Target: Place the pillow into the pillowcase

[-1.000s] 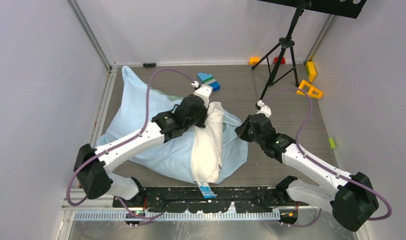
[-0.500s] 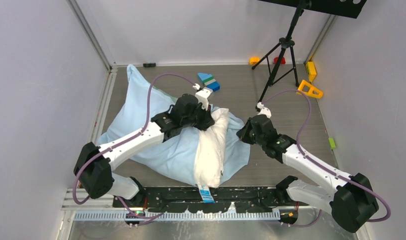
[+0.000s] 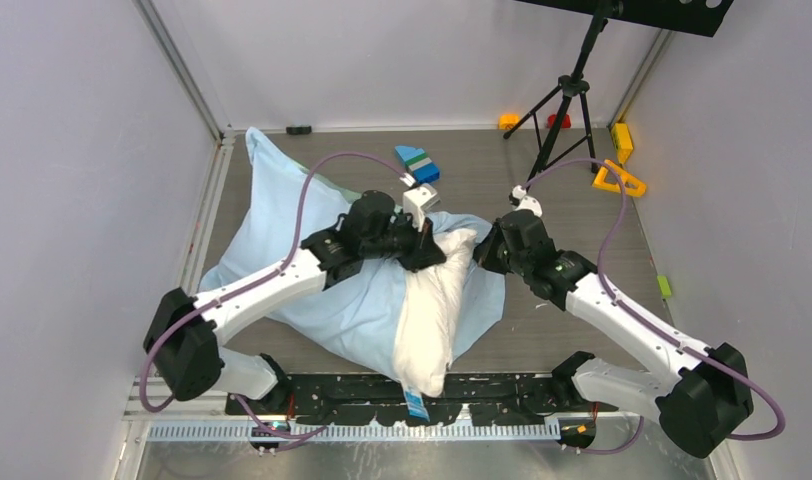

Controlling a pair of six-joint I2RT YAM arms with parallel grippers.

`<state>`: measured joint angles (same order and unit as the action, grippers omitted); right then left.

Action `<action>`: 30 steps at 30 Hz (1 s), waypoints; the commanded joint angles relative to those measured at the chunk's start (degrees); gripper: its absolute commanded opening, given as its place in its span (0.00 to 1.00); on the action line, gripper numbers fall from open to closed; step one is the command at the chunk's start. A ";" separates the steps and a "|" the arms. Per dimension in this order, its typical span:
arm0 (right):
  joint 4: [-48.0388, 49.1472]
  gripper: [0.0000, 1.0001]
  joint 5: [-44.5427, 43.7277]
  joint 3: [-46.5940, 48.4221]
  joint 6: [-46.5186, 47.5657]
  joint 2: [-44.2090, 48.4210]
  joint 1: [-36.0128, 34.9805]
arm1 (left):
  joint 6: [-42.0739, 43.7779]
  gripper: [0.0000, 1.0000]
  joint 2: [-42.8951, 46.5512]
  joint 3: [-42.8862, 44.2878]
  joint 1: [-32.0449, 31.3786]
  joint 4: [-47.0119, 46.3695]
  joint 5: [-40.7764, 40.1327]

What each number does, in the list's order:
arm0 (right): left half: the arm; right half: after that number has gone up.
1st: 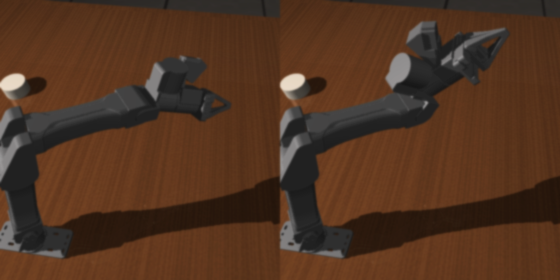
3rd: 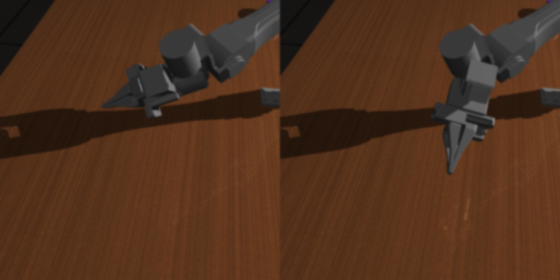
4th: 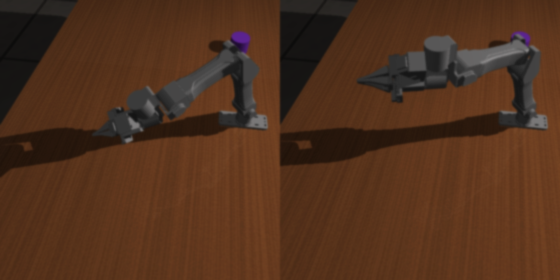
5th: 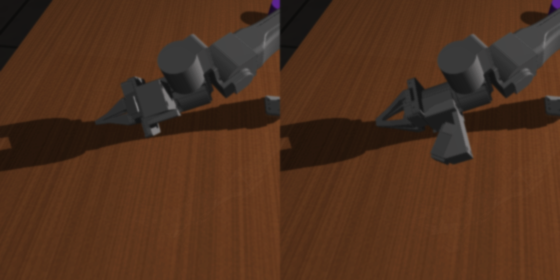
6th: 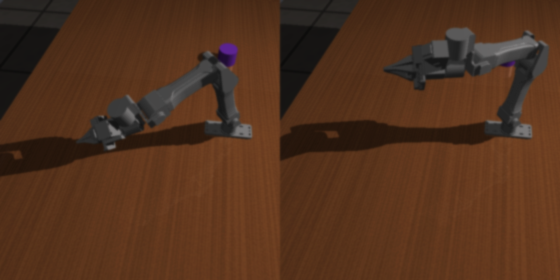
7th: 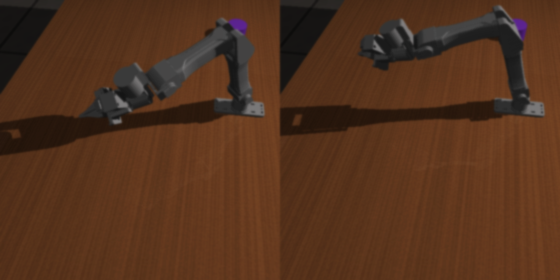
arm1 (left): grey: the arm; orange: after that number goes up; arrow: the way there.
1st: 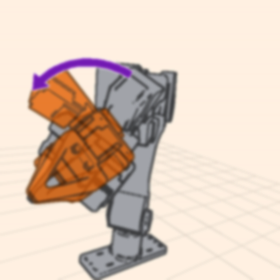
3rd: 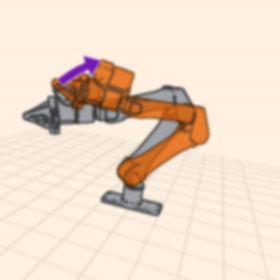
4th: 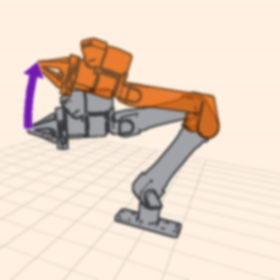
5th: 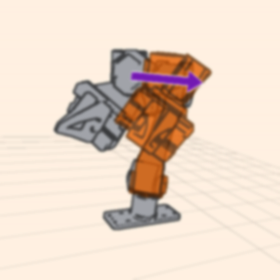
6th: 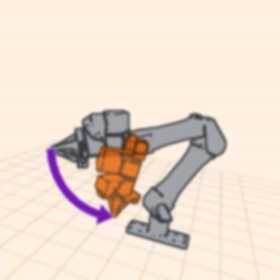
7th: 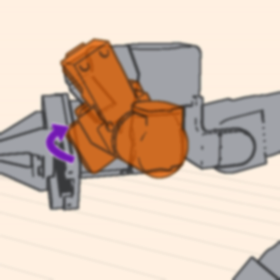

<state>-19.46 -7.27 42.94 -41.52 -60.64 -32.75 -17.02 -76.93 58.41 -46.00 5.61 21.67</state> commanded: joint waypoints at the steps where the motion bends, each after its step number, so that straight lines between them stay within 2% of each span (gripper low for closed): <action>1: -3.28 0.00 -9.48 7.64 1.67 4.43 1.46 | 2.43 0.00 -7.80 3.80 -2.24 12.02 -6.92; 3: -4.94 0.00 -11.53 9.84 2.31 7.00 1.49 | 1.39 0.00 -11.37 5.45 -2.08 16.46 -13.59; 6: -6.37 0.00 -12.50 12.58 3.40 10.16 1.51 | -1.21 0.00 -13.06 5.73 -0.69 18.91 -18.14; 12: -5.17 0.00 -6.41 16.71 5.54 13.75 1.51 | -2.98 0.00 -17.90 9.09 1.12 26.26 -26.59; 23: -5.63 0.00 10.39 21.88 8.80 13.18 1.51 | -10.72 0.00 -26.41 10.68 6.65 30.58 -32.02; 30: -3.83 0.00 20.98 19.22 9.08 15.53 1.48 | -12.55 0.00 -28.41 9.79 10.02 30.19 -32.90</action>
<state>-36.51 6.31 57.65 -32.80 -51.31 -31.66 -31.00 -100.88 73.76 -39.57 18.11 1.61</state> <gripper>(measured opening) 0.022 0.070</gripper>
